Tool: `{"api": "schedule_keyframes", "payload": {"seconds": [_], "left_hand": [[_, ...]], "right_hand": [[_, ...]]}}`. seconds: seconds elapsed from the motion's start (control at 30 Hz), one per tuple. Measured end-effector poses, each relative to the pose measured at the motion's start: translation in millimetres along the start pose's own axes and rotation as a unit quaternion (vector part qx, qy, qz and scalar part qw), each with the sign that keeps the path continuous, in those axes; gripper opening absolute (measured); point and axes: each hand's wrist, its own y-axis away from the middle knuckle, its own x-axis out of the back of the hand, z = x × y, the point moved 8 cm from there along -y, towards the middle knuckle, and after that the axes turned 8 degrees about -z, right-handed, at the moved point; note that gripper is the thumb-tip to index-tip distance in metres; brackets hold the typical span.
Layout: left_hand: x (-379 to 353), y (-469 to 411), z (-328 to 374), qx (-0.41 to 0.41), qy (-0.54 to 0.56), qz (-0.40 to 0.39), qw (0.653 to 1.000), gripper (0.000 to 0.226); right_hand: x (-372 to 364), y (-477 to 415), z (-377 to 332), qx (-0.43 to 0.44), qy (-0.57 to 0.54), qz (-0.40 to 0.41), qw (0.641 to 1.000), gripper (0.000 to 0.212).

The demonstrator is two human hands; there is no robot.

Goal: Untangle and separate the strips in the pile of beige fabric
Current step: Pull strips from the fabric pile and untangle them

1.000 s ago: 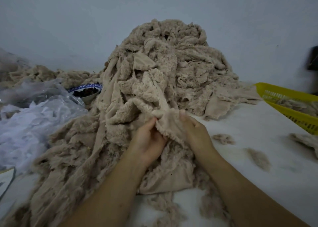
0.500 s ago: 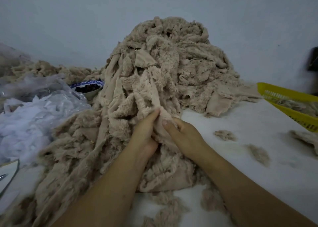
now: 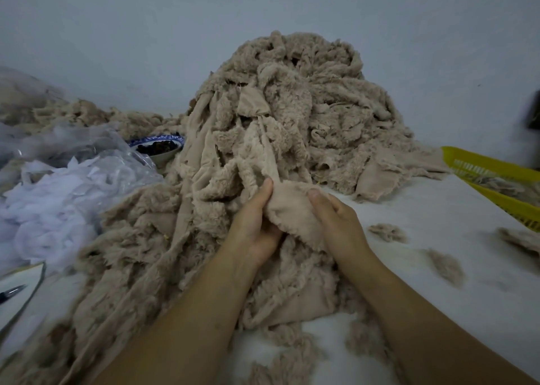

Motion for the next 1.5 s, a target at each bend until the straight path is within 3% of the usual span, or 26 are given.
{"api": "schedule_keyframes", "payload": {"seconds": [0.13,0.4,0.63,0.73,0.87,0.97,1.07,1.37,1.5], "left_hand": [[-4.2,0.7,2.2,-0.019,0.015,-0.028,0.999,0.037],[-22.7,3.4,-0.2,-0.023,0.044,-0.088,0.995,0.049],[-33.7,10.2,-7.8,-0.001,-0.030,-0.138,0.990,0.044],[-32.4,11.7,-7.8,-0.002,-0.042,-0.109,0.993,0.046],[-12.4,9.1,17.9,-0.071,0.013,-0.033,0.997,0.027],[9.1,5.5,35.5,-0.103,0.094,0.019,0.990,0.045],[21.2,4.2,38.7,-0.104,0.111,0.047,0.987,0.047],[41.7,3.2,41.5,-0.111,0.022,0.131,0.985,0.055],[19.5,-0.3,33.2,-0.047,-0.139,0.055,0.988,0.074]], "right_hand": [[2.0,-0.1,-4.1,-0.016,0.015,0.012,1.000,0.038],[7.4,-11.5,1.7,-0.006,0.108,0.037,0.993,0.049],[15.9,-10.4,7.0,-0.028,0.108,0.062,0.992,0.041],[24.1,-8.5,11.6,-0.051,0.097,0.088,0.990,0.034],[40.6,-3.5,16.3,-0.063,0.024,0.115,0.991,0.053],[42.5,-2.1,17.7,-0.074,-0.039,0.116,0.990,0.056],[37.2,-3.8,24.4,-0.105,-0.122,0.113,0.981,0.057],[36.4,-2.1,23.9,-0.103,-0.183,0.136,0.968,0.054],[28.4,-3.5,20.3,-0.084,-0.207,0.071,0.972,0.049]]}}
